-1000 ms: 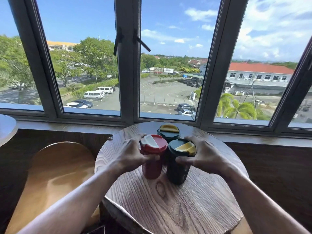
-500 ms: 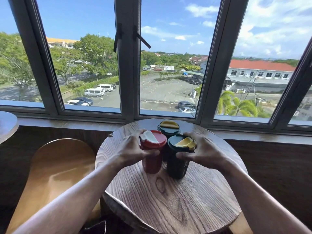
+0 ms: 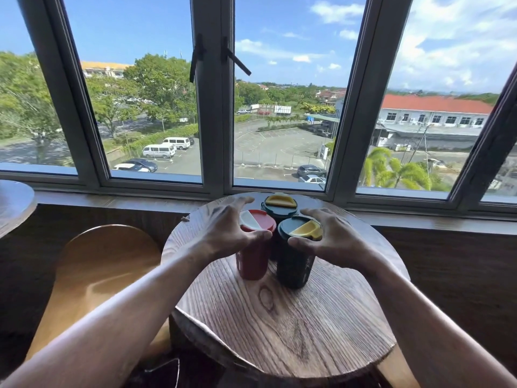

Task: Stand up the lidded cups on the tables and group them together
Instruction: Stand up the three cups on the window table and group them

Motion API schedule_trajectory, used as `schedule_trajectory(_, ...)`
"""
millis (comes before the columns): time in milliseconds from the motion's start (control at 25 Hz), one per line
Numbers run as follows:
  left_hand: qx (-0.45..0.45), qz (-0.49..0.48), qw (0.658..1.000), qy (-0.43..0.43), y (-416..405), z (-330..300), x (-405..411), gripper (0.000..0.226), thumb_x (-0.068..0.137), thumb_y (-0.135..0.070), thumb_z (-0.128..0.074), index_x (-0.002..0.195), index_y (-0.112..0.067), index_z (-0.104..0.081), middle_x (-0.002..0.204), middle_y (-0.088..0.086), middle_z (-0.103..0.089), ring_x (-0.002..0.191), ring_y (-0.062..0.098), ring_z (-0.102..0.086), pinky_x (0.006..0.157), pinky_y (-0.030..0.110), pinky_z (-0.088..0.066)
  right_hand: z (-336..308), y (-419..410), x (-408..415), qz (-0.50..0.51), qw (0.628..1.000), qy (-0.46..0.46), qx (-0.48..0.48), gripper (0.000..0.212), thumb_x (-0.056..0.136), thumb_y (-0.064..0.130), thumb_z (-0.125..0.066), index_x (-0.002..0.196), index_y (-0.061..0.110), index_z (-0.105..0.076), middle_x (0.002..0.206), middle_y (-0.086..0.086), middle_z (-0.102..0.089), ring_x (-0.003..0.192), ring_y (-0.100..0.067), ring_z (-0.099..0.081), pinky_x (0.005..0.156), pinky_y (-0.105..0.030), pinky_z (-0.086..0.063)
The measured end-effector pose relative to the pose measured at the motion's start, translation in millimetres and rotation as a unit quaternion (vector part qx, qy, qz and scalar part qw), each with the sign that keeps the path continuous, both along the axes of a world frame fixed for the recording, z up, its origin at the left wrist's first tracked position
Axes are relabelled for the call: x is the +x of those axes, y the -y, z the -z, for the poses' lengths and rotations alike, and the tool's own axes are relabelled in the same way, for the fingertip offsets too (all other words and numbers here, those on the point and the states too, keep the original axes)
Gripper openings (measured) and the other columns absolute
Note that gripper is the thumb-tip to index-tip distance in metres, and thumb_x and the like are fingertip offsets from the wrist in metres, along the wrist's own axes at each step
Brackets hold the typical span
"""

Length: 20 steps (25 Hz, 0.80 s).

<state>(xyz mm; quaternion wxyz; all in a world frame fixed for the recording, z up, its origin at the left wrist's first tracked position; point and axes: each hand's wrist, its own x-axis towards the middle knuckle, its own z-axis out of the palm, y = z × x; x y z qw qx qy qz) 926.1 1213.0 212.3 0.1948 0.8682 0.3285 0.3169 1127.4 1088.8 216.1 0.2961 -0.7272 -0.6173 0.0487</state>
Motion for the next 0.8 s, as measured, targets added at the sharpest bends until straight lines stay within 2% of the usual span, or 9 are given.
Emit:
schedule_trajectory(120, 0.028, -0.003, 0.999, -0.027, 1, -1, 4, 0.071, 0.066, -0.054, -0.078, 0.124, -0.016, -0.060, 0.126, 0.003, -0.062, 0.111, 0.014, -0.057, 0.086, 0.019, -0.036, 3, -3, -4, 0.007, 1.000, 0.008, 0.008, 0.071, 0.074, 0.053, -0.073, 0.134, 0.021, -0.053, 0.126, 0.002, -0.058, 0.106, -0.012, -0.054, 0.086, -0.025, -0.038)
schedule_trajectory(200, 0.028, -0.006, 0.999, -0.032, 1, 0, 6, 0.064, 0.067, -0.053, -0.077, 0.117, -0.014, -0.065, 0.119, 0.003, -0.066, 0.103, 0.012, -0.060, 0.081, 0.017, -0.037, 4, -3, -6, 0.010, 1.000, 0.014, 0.009, 0.066, 0.075, 0.049, -0.073, 0.131, 0.019, -0.056, 0.125, 0.001, -0.058, 0.105, -0.012, -0.054, 0.086, -0.022, -0.036)
schedule_trajectory(360, 0.028, -0.002, 0.999, -0.036, 2, 1, 7, 0.065, 0.068, -0.053, -0.077, 0.116, -0.011, -0.065, 0.120, 0.005, -0.066, 0.106, 0.015, -0.060, 0.084, 0.019, -0.039, 3, -2, -7, 0.010, 1.000, 0.018, 0.001, 0.065, 0.076, 0.049, -0.072, 0.131, 0.019, -0.056, 0.129, 0.001, -0.057, 0.110, -0.014, -0.053, 0.089, -0.022, -0.034)
schedule_trajectory(520, 0.040, 0.001, 0.999, -0.032, 4, 0, 4, 0.064, 0.069, -0.054, -0.076, 0.117, -0.014, -0.064, 0.123, 0.005, -0.063, 0.110, 0.016, -0.057, 0.087, 0.021, -0.037, 1, -1, -11, 0.015, 1.000, 0.021, 0.006, 0.067, 0.076, 0.051, -0.071, 0.133, 0.020, -0.054, 0.130, 0.002, -0.055, 0.112, -0.013, -0.052, 0.091, -0.023, -0.035)
schedule_trajectory(800, 0.044, 0.006, 0.999, -0.029, 5, -3, 0, 0.063, 0.069, -0.052, -0.077, 0.117, -0.014, -0.064, 0.120, 0.004, -0.064, 0.102, 0.012, -0.056, 0.083, 0.021, -0.038, 1, -2, -18, 0.035, 0.999, 0.029, 0.016, 0.065, 0.078, 0.050, -0.071, 0.133, 0.019, -0.055, 0.136, 0.003, -0.051, 0.119, -0.016, -0.049, 0.093, -0.024, -0.032)
